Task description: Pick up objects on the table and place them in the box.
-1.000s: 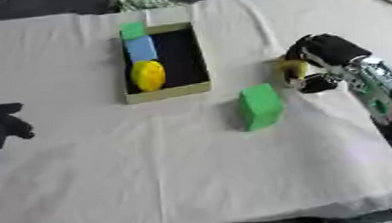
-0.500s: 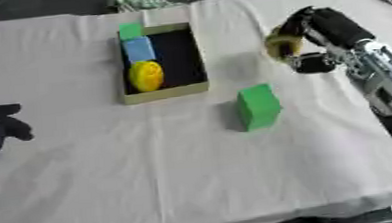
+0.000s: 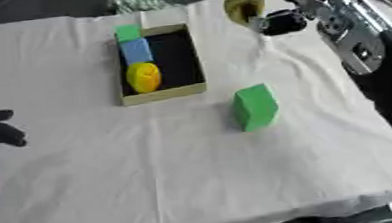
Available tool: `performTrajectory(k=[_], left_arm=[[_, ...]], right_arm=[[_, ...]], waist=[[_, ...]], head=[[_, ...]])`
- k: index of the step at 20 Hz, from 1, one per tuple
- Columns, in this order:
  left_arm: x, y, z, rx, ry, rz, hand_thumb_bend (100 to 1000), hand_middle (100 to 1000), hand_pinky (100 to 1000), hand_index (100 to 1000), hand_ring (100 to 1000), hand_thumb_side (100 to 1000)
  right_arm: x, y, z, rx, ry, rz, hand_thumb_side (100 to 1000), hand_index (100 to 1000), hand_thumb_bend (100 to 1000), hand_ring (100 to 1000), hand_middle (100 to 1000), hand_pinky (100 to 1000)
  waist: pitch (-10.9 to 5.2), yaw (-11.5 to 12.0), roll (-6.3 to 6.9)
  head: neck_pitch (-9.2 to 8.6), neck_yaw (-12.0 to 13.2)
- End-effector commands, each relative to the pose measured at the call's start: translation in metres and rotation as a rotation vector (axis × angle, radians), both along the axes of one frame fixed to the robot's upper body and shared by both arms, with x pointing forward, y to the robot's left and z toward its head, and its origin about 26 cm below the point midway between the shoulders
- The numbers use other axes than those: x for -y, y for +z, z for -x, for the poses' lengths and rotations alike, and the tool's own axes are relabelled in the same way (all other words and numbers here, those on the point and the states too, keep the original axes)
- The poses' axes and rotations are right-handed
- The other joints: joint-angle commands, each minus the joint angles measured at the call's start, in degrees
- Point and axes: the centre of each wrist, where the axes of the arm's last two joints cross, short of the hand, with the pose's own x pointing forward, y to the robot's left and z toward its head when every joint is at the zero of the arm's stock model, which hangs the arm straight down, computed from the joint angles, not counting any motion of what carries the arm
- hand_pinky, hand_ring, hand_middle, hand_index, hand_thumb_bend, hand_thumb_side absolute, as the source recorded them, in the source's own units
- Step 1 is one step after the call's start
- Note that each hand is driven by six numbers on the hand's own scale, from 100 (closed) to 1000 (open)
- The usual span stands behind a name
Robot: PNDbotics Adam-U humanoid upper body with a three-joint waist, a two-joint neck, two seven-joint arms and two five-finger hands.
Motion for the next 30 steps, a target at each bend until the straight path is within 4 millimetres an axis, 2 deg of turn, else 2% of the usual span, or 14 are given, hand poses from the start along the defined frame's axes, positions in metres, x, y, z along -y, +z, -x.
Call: performTrajectory(k=[1,9,13,14,16,22,23,27,29,30], left_arm=[[0.006,0.008,0.001,0.021,-0.037,0.014,100,616,830,877,656,794],[0.01,0.009,0.0,0.017,-0.064,0.029,100,615,831,877,655,793],[0.011,0.009,0.0,0.016,-0.069,0.029,100,614,831,877,655,794],[0.011,0.009,0.0,0.015,-0.069,0.028,100,614,831,877,655,797],[0.011,0.009,0.0,0.012,-0.07,0.028,100,614,831,877,655,798],[0.012,0.009,0.0,0.01,-0.072,0.027,100,613,831,877,655,800],[0.012,0.009,0.0,0.01,-0.073,0.027,100,613,831,877,655,800],[0.012,0.009,0.0,0.008,-0.075,0.027,100,613,832,877,655,802],[0.012,0.009,0.0,0.007,-0.074,0.027,100,613,831,877,655,803],[0.012,0.009,0.0,0.007,-0.074,0.027,100,613,831,877,655,803]], right_arm=[[-0.006,-0.003,-0.014,-0.032,-0.001,0.032,128,358,100,579,196,678],[-0.027,-0.036,-0.036,-0.117,0.009,0.093,158,412,100,605,245,687],[-0.032,-0.046,-0.04,-0.126,0.014,0.115,163,568,100,630,351,699],[-0.034,-0.046,-0.04,-0.123,0.021,0.123,168,651,100,642,394,703],[-0.037,-0.047,-0.039,-0.115,0.036,0.143,171,701,100,654,428,707],[-0.051,-0.042,-0.036,-0.088,0.089,0.226,188,775,100,692,496,719],[-0.053,-0.042,-0.036,-0.088,0.096,0.241,201,785,100,696,504,721],[-0.063,-0.039,-0.035,-0.073,0.13,0.29,350,847,100,721,564,730],[-0.067,-0.037,-0.034,-0.069,0.148,0.322,461,913,100,748,644,740],[-0.069,-0.036,-0.033,-0.067,0.154,0.341,500,951,100,769,723,751]], waist=[[-1.03,0.5,0.09],[-1.05,2.4,0.57],[-1.1,2.4,0.44],[-1.12,2.4,0.36],[-1.13,2.4,0.23],[-1.13,2.3,0.15],[-1.12,2.3,0.16],[-1.11,2.2,0.19],[-1.12,2.2,0.19],[-1.13,2.2,0.19]], head=[[-0.81,-2.0],[-1.0,-4.3],[-1.02,-4.6],[-1.04,-4.6],[-1.13,-4.6],[-1.31,-4.6],[-1.33,-4.7],[-1.43,-4.7],[-1.52,-4.7],[-1.54,-4.7]])
